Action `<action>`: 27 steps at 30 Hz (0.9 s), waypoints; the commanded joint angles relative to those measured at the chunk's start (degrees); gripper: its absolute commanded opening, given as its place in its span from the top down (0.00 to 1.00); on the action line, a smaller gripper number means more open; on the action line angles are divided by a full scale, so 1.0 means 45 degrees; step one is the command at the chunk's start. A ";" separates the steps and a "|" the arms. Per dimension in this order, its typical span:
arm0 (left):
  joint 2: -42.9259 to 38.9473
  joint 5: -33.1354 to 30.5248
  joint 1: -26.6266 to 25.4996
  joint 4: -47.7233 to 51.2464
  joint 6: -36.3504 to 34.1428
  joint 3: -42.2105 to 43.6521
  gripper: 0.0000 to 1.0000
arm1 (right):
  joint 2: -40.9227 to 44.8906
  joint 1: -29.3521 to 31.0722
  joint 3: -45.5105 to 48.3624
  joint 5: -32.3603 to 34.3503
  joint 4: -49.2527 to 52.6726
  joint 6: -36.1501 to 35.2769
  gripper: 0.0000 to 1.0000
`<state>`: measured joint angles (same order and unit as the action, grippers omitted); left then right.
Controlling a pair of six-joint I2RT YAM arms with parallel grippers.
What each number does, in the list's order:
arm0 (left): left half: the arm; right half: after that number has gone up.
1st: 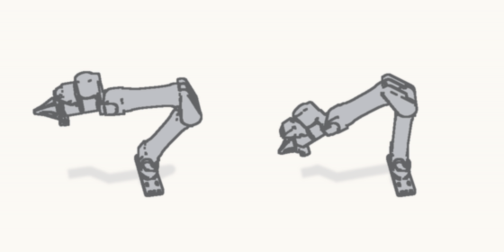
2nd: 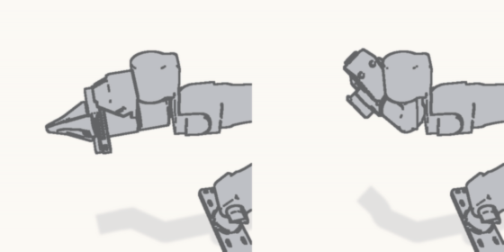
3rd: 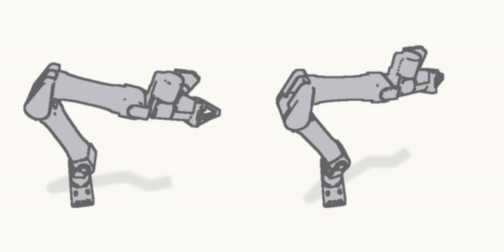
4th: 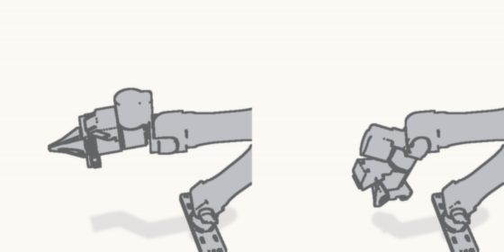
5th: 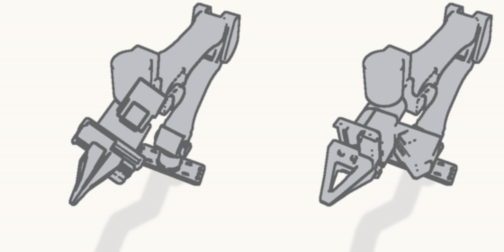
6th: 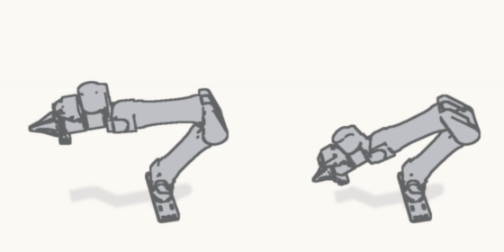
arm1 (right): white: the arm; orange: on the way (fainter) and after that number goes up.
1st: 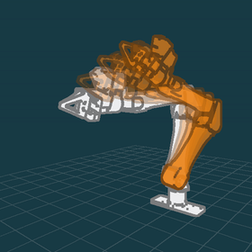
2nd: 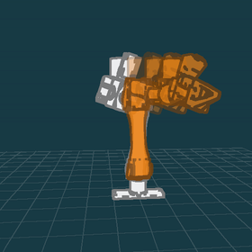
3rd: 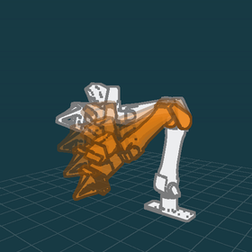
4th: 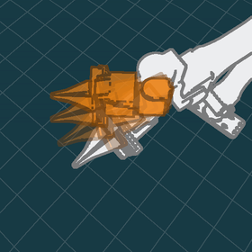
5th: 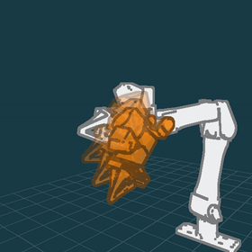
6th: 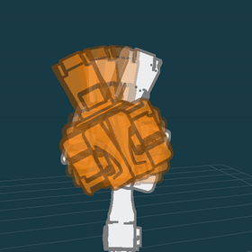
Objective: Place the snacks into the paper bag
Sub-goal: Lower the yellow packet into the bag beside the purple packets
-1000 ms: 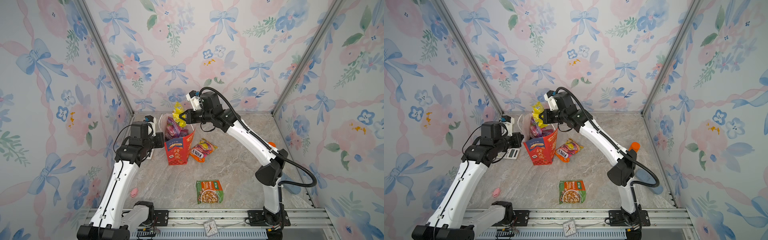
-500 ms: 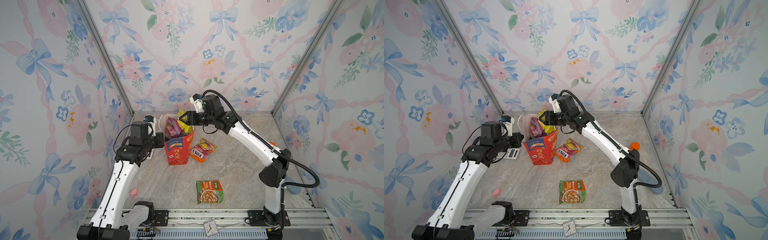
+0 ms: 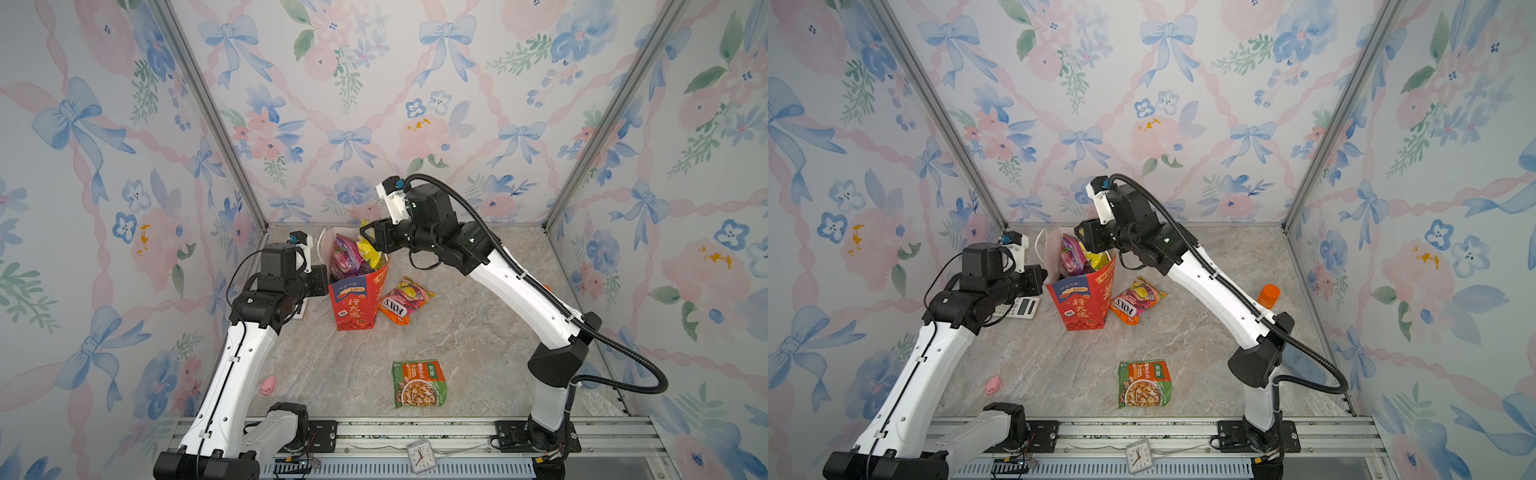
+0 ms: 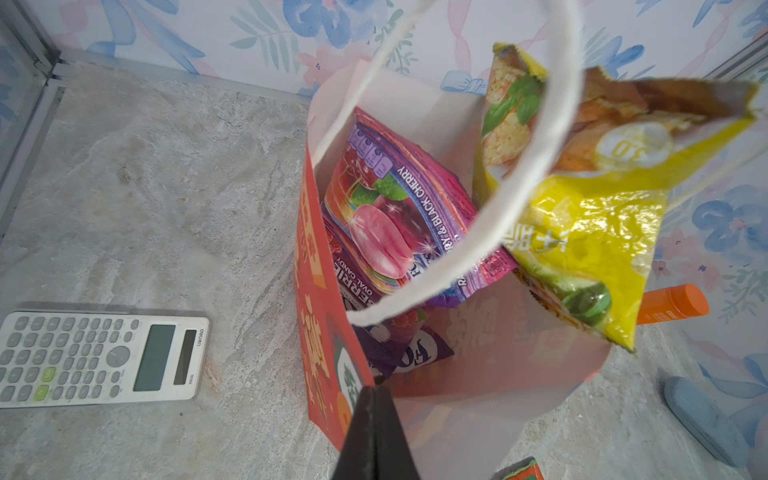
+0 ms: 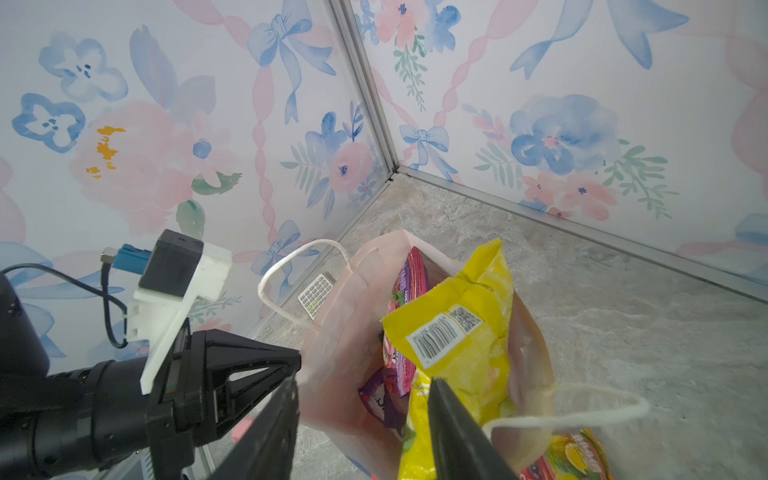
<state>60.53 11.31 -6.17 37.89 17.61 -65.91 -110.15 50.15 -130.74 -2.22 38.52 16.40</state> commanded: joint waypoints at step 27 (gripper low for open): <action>-0.0173 -0.0020 0.0083 0.0056 -0.0314 -0.0051 0.95 | -0.3542 -0.0031 -0.2647 0.2121 0.2943 -0.1829 0.61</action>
<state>60.53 11.29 -6.17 37.91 17.61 -65.91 -126.04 50.37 -140.14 7.94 49.95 7.90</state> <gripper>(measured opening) 0.052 0.393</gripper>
